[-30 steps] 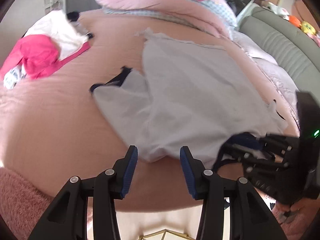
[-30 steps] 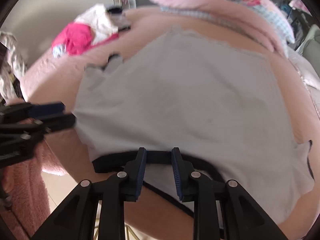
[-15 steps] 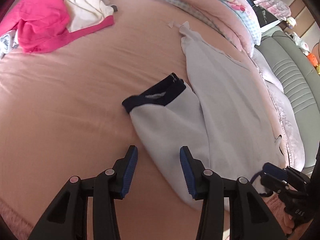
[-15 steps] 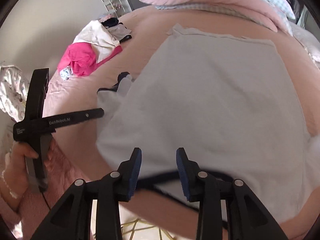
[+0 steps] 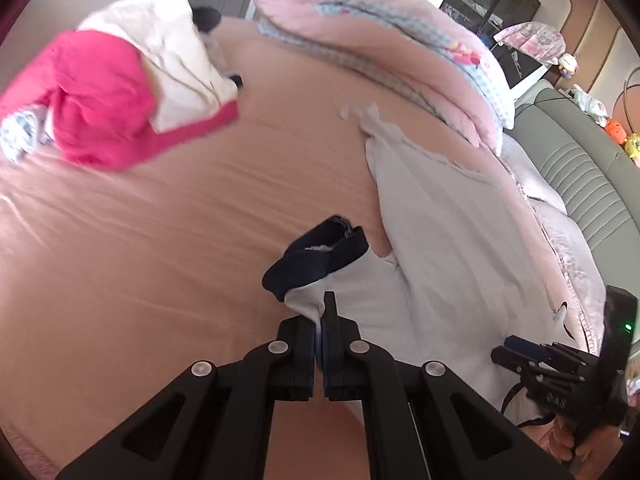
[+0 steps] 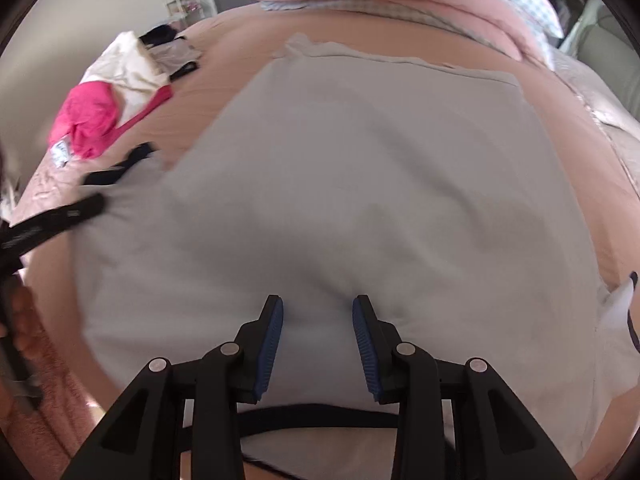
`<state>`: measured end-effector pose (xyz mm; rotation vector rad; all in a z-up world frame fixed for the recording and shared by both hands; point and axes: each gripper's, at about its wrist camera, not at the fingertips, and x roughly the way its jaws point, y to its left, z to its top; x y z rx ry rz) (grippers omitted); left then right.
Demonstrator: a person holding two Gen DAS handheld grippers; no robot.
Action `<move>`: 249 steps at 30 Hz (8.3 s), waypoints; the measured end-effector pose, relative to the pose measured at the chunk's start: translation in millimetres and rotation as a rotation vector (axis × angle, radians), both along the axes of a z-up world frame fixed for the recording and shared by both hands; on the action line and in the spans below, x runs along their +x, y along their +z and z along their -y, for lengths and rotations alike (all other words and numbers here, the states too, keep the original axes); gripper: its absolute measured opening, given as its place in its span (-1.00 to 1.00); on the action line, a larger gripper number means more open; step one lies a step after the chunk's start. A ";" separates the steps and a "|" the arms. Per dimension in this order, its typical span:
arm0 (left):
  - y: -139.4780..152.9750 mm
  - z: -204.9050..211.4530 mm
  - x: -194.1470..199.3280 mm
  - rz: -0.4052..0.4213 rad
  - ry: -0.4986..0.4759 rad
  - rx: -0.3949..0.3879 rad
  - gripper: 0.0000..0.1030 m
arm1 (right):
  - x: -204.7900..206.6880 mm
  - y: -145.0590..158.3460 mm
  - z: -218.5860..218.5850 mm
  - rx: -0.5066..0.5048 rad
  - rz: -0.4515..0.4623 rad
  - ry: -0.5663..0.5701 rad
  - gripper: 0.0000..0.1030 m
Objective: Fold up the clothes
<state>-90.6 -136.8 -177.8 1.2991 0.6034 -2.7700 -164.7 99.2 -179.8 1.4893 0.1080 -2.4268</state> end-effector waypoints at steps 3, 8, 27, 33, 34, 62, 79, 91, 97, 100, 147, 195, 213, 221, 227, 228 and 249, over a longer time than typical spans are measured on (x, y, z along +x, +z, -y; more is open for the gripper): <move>-8.0 2.3 0.1 0.046 0.017 -0.023 -0.97 | -3.8 -5.1 -15.7 -0.081 0.020 -0.044 -0.31; -22.6 9.8 -7.7 0.106 0.049 -0.016 -0.96 | -0.1 -5.2 -2.9 0.053 -0.008 0.014 -0.31; 31.0 1.7 -72.4 0.066 -0.066 -0.073 -0.25 | -39.0 68.4 -156.0 0.087 -0.081 -0.249 -0.49; 16.9 -39.0 -98.5 0.041 -0.131 -0.048 -0.25 | -89.9 46.1 -187.4 0.063 -0.047 -0.255 -0.51; 12.0 -44.3 -99.7 0.039 -0.152 -0.022 -0.25 | -98.0 37.6 -181.4 0.045 -0.033 -0.215 -0.51; -11.8 -93.7 -97.9 0.189 -0.422 -0.207 -0.24 | -149.5 0.5 -169.9 0.277 0.003 -0.164 -0.24; -28.8 -93.3 -302.2 0.141 -0.509 -0.289 -0.24 | -250.2 -1.9 -141.9 0.272 -0.040 -0.132 -0.24; -28.1 -91.3 -349.8 0.055 -0.458 -0.352 -0.24 | -269.2 15.5 -166.4 0.189 -0.097 -0.178 -0.19; -8.7 -33.9 -369.8 0.074 -0.090 -0.309 -0.20 | -296.8 19.6 -156.8 0.139 -0.075 -0.239 -0.19; -0.7 -29.6 -368.1 0.040 -0.209 -0.181 -0.20 | -295.7 36.4 -155.1 0.161 -0.112 -0.248 -0.16; 57.0 -144.1 -114.6 0.073 -0.531 -0.321 0.11 | -83.4 104.9 -130.8 -0.007 -0.054 -0.180 -0.04; 11.2 -87.5 -19.2 0.289 -0.535 -0.385 0.12 | 57.2 19.6 72.2 0.111 0.096 0.186 0.07; 9.6 -36.1 -13.1 0.146 -0.346 -0.113 0.12 | 30.7 41.3 36.8 -0.044 0.083 -0.040 0.07; 49.4 -48.2 5.1 -0.015 -0.447 0.020 0.12 | 3.1 11.0 47.8 -0.010 0.172 -0.045 0.07; 20.9 -92.4 -23.0 0.101 -0.468 -0.210 0.12 | 9.8 4.6 70.3 0.092 0.138 0.064 0.09; 12.5 -97.1 -24.5 0.150 -0.469 -0.247 0.12 | 12.1 3.6 74.3 0.111 0.133 0.087 0.10; 37.3 -91.6 -19.7 0.182 -0.428 -0.200 0.18 | 47.3 12.5 63.5 0.293 -0.036 0.242 0.15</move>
